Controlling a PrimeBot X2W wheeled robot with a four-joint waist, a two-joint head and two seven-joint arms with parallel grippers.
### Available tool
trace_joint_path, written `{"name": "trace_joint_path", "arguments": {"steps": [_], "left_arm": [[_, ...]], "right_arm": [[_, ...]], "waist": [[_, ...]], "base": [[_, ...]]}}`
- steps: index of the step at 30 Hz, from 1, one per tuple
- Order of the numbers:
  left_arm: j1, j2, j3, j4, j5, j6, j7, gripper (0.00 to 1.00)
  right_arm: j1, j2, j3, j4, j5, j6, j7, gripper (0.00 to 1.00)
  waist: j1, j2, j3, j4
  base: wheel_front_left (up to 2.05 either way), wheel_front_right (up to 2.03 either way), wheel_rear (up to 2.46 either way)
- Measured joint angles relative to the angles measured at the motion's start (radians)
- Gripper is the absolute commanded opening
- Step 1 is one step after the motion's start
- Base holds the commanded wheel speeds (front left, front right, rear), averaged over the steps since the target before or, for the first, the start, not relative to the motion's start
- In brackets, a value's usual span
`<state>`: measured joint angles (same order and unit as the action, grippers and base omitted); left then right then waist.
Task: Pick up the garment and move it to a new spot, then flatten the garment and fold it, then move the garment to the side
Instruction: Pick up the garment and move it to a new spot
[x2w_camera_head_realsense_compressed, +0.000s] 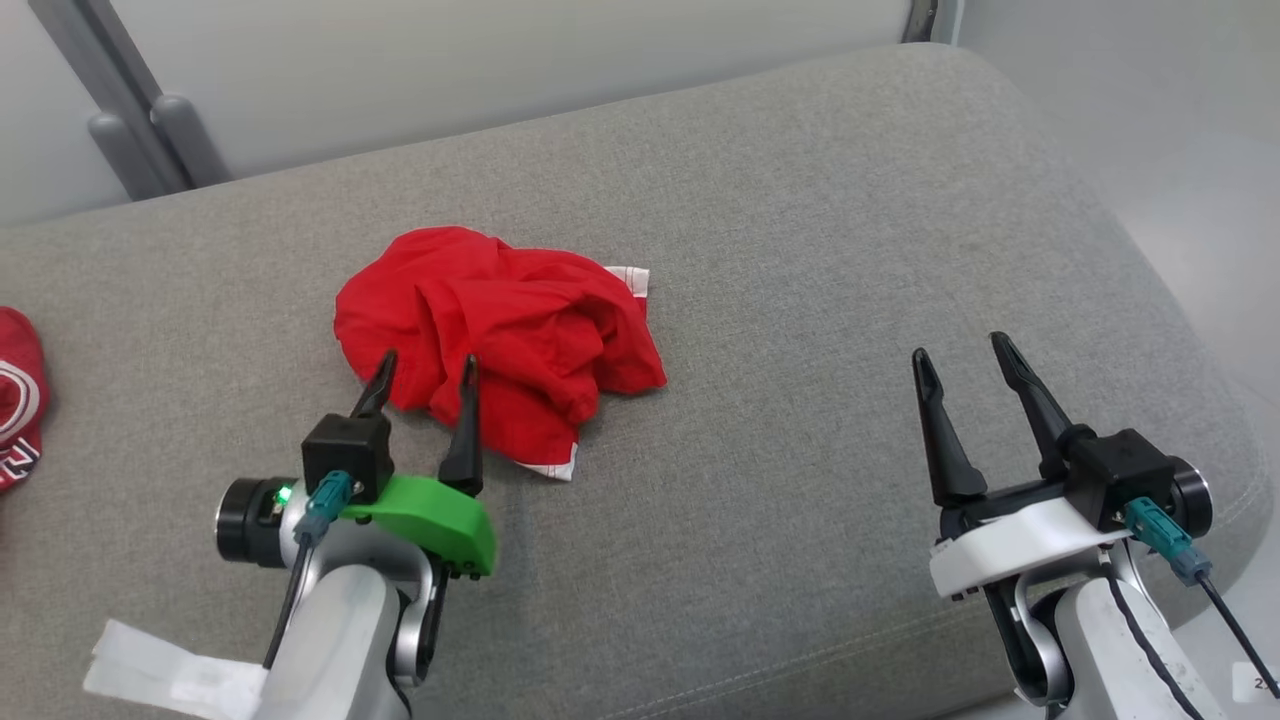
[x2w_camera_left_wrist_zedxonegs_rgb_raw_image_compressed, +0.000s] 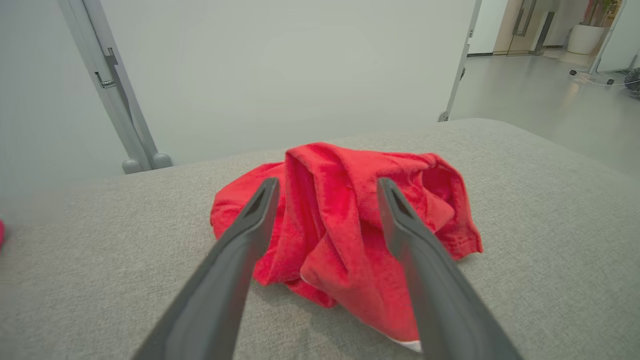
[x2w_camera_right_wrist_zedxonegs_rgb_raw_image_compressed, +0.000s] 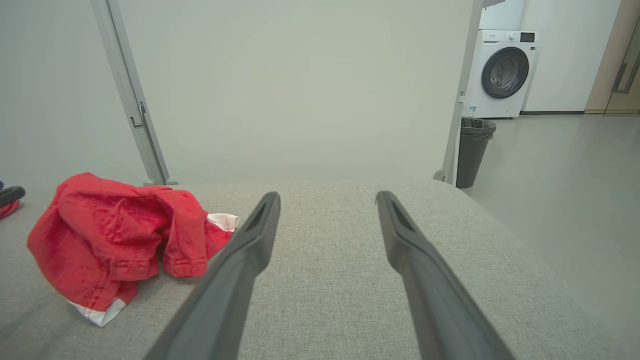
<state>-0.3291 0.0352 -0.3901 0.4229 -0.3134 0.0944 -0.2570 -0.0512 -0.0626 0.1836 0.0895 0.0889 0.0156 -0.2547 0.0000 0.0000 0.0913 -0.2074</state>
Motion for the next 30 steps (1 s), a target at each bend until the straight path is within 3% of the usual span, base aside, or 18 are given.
{"name": "trace_joint_path", "arguments": {"steps": [30], "left_arm": [[0.350,0.030,0.245,-0.340,0.020,0.022,0.000,1.00]], "right_arm": [[0.088,-0.008,-0.029,-0.024,0.000,-0.009,0.000,1.00]], "waist": [[0.0000,0.0000,-0.069,0.052]], "base": [[0.00,0.00,0.00]]}}
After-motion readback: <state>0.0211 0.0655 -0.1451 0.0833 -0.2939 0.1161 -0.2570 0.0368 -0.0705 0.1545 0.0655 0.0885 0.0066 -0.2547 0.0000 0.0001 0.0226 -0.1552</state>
